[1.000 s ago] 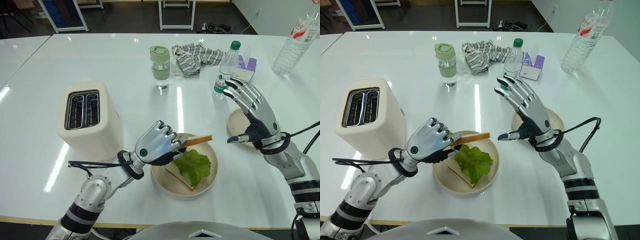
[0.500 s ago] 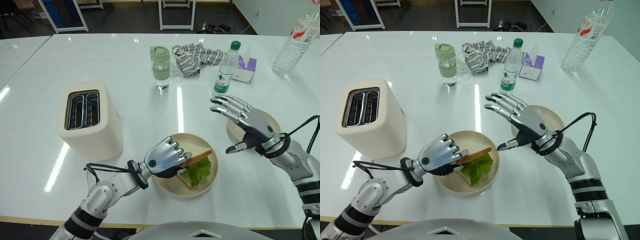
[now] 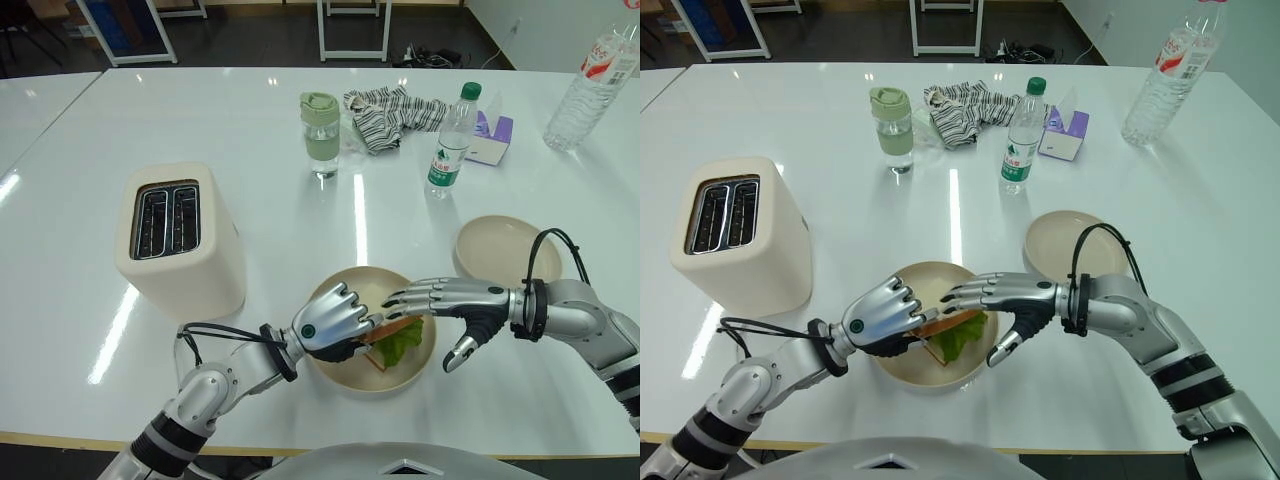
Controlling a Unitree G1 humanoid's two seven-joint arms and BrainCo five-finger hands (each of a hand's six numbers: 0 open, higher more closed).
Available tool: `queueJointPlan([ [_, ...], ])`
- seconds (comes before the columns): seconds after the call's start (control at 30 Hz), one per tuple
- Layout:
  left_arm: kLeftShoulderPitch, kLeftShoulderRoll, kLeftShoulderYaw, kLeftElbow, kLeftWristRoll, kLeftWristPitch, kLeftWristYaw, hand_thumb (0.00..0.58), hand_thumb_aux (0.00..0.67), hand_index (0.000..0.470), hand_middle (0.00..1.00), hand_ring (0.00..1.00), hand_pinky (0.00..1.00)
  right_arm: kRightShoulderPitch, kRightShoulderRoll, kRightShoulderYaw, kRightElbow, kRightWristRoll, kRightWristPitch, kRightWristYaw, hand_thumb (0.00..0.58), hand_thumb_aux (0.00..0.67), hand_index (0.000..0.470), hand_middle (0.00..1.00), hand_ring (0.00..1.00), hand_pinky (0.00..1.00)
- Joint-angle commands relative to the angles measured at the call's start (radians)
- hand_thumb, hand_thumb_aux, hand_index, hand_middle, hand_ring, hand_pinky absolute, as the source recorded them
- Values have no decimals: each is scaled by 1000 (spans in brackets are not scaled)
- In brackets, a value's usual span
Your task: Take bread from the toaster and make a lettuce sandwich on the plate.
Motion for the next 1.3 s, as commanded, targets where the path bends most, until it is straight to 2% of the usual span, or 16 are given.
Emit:
queueJointPlan([
  [0.03, -11, -3, -16, 49, 9, 12, -13, 580, 670, 470, 1000, 1000, 1000, -28, 13, 18, -23, -2, 11, 60, 0, 0, 0, 0, 0, 0],
  [0.27, -19, -45, -32, 62, -1, 34, -4, 580, 670, 470, 1000, 1000, 1000, -38, 35, 65, 69, -71, 5, 122, 0, 0, 0, 0, 0, 0],
  [0.57, -8, -70, -47, 52, -46, 38, -2, 580, 670, 470, 1000, 1000, 1000, -65, 52, 80, 275, -77, -25, 129, 0, 0, 0, 0, 0, 0],
  [0.6, -2, -72, -42, 35, -66, 33, -4, 555, 531, 372, 678, 678, 678, -61, 57, 88, 294, -80, -32, 129, 0, 0, 0, 0, 0, 0],
  [0.63, 4, -75, -35, 16, -94, 26, -5, 0, 0, 0, 0, 0, 0, -56, 62, 96, 312, -83, -40, 130, 0, 0, 0, 0, 0, 0],
  [0.73, 33, -66, 13, -81, -257, 0, -53, 0, 0, 0, 0, 0, 0, -39, 74, 117, 339, -87, -60, 135, 0, 0, 0, 0, 0, 0],
  [0.83, 73, -25, 120, -203, -544, -1, -150, 0, 0, 0, 0, 0, 0, -28, 76, 123, 344, -87, -73, 131, 0, 0, 0, 0, 0, 0],
  [0.93, 116, 58, 308, -234, -746, 1, -216, 0, 0, 0, 0, 0, 0, -9, 75, 118, 311, -75, -79, 120, 0, 0, 0, 0, 0, 0],
  [1.07, 168, 112, 546, -161, -918, -37, -241, 0, 0, 0, 0, 0, 0, 15, 75, 99, 257, -72, -95, 90, 0, 0, 0, 0, 0, 0],
  [1.17, 186, 117, 628, -74, -986, -81, -253, 0, 0, 0, 0, 0, 0, 34, 89, 31, 168, 9, -111, 26, 0, 0, 0, 0, 0, 0],
  [1.3, 230, 103, 624, -25, -1035, -164, -299, 0, 0, 0, 0, 0, 0, 82, 175, -153, 46, 168, -125, -156, 0, 0, 0, 0, 0, 0],
])
